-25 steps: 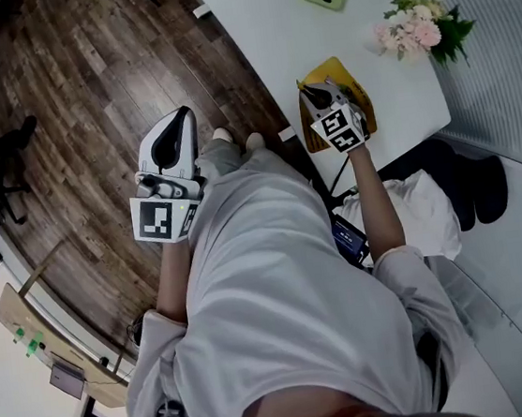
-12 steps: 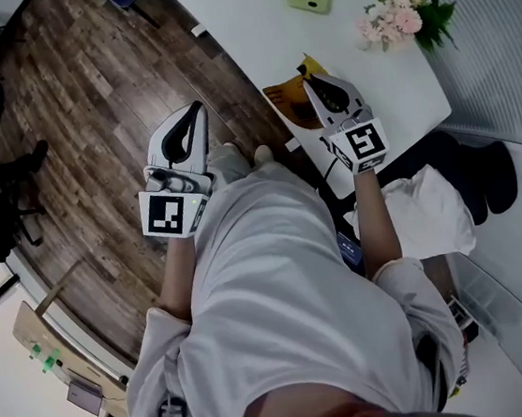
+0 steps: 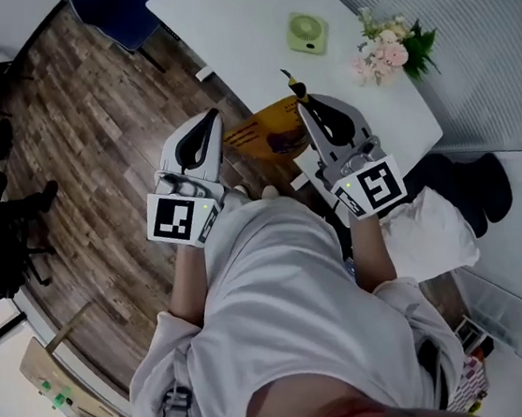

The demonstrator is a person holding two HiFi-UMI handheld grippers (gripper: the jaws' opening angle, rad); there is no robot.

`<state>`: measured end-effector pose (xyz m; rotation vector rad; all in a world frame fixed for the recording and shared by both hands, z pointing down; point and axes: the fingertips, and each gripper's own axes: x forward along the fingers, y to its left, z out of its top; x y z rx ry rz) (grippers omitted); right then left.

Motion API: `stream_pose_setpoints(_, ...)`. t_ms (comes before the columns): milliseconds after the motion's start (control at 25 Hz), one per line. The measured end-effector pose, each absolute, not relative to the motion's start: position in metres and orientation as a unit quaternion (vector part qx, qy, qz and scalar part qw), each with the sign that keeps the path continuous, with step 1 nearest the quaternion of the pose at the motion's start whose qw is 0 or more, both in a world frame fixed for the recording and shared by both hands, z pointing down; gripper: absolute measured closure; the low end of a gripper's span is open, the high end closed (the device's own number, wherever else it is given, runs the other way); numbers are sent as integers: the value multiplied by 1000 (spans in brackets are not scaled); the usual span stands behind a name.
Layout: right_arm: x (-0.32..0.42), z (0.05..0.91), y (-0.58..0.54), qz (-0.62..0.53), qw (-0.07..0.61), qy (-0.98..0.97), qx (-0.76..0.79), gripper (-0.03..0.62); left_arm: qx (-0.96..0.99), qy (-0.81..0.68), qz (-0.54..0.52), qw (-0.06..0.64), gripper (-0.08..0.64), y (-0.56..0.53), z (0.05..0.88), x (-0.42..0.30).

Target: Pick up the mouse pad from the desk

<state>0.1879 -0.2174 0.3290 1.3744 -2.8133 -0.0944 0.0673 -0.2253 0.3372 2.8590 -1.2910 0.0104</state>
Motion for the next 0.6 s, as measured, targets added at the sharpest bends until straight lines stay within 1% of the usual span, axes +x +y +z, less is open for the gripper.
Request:
stream_pose_setpoints(80, 182, 307, -223, -32, -7, -892, 451, 565, 914, -405, -3, 8, 568, -234, 322, 62)
stream_pose_setpoints(200, 171, 271, -232, -51, -27, -883, 466, 565, 915, -404, -4, -28, 568, -246, 292, 49)
stream_pose_setpoints(440, 154, 222, -247, -110, -39, -867, 484, 565, 916, -391, -33, -86, 569, -268, 230, 27)
stream_pose_setpoints(600, 147, 206, -248, -128, -30, -860, 493, 565, 912, -397, -58, -87, 569, -270, 208, 21)
